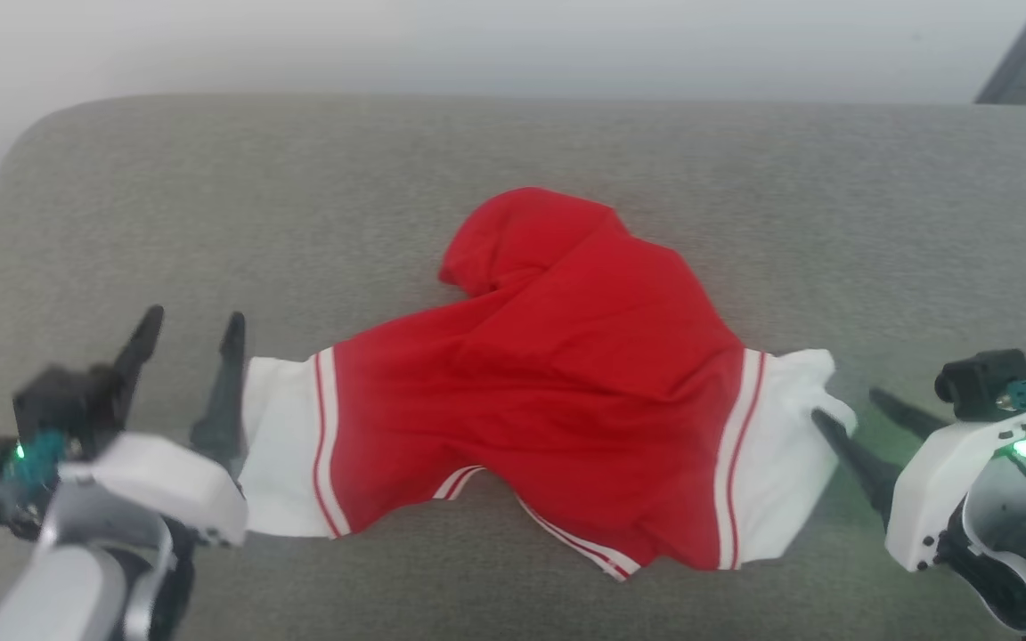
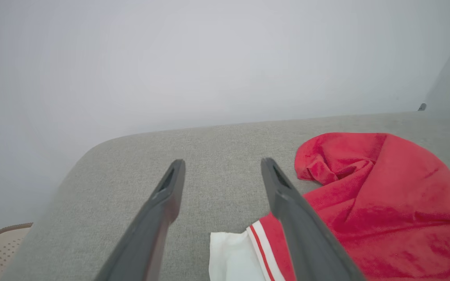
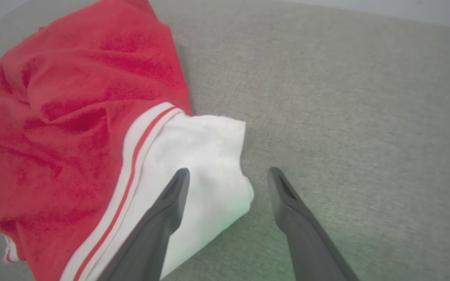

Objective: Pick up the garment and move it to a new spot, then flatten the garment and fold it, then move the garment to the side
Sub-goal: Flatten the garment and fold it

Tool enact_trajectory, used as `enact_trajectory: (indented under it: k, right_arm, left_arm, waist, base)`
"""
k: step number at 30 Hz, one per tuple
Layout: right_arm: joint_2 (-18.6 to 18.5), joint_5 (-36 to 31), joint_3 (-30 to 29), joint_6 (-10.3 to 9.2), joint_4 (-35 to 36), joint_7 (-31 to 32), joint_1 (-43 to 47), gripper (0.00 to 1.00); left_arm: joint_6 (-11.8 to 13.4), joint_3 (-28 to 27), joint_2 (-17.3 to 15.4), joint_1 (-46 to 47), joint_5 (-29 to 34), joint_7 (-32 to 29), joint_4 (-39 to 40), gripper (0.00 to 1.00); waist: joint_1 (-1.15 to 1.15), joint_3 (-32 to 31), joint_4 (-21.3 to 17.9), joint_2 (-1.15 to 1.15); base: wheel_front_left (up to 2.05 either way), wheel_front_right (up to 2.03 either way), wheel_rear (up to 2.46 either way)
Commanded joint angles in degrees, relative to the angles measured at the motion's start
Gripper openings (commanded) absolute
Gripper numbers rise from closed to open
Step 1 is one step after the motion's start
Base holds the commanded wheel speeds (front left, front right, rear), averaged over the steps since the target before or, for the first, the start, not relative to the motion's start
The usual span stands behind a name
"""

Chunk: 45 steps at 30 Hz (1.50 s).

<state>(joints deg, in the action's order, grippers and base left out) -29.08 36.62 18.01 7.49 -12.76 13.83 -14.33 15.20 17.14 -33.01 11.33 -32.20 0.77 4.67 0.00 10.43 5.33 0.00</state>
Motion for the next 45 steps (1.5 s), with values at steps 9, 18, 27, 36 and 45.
enact_trajectory:
  k: [9,18,27,36,45]
  right_arm:
    - [-2.0,2.1,1.2,0.01,-1.9,12.1,1.1,1.0]
    - [-1.0,-0.3,0.2,0.01,-4.3,15.1,0.5,0.0]
    - [-4.0,-1.0,-6.8,-0.04,-1.7,16.0,-0.7,0.0]
    - [-6.3,-1.9,-13.0,-0.04,-4.0,18.4,0.1,0.0]
    - [-3.1,-0.9,-11.1,-0.03,-10.6,16.5,-2.3,1.0]
  left_arm:
    - [1.4,-0.4,5.1,-6.3,0.6,11.3,0.4,1.0]
    - [0.1,-1.7,8.3,-7.8,1.2,14.2,-0.4,1.0]
    - [-1.7,-4.8,9.1,-9.8,2.5,14.4,0.0,1.0]
    - [-3.4,-5.2,8.9,-10.3,3.3,14.5,-0.8,1.0]
    - [-4.6,-3.6,8.0,-9.1,2.8,11.9,-1.7,1.0]
  waist:
    - [0.0,0.6,5.1,0.0]
    - [0.0,0.7,6.6,0.0]
    - [0.0,0.1,5.1,0.0]
    - [0.0,-0.5,4.4,0.0]
    - [0.0,-1.4,3.6,0.0]
  base:
    - [0.0,0.0,0.0]
    - [0.0,0.0,0.0]
    - [0.0,0.0,0.0]
    - [0.0,0.0,0.0]
    - [0.0,0.0,0.0]
